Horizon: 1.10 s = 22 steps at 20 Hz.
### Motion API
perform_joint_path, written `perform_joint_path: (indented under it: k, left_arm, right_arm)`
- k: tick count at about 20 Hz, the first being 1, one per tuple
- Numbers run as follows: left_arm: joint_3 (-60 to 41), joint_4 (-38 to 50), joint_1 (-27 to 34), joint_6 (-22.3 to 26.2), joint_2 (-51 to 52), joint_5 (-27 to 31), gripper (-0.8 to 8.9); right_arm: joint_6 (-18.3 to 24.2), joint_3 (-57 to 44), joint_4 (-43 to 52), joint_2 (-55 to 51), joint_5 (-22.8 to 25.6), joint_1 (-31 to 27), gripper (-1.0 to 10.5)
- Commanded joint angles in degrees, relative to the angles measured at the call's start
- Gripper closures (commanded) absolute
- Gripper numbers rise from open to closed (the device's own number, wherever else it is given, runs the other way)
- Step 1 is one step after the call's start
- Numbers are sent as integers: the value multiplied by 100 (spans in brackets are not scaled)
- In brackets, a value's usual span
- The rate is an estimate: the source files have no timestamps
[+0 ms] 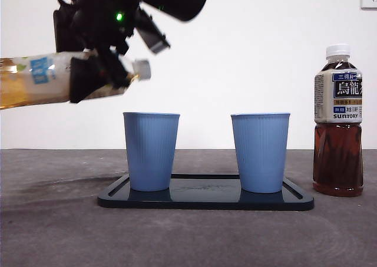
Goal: Pour the drink into the cup
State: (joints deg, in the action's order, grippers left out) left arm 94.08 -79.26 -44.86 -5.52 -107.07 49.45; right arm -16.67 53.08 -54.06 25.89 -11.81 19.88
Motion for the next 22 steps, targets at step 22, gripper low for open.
perform_joint_path:
  k: [22]
  left_arm:
    - [-4793,7521,1644,-807,3895,-3311,598]
  right_arm:
    - [236,48,431,13,129,31,501]
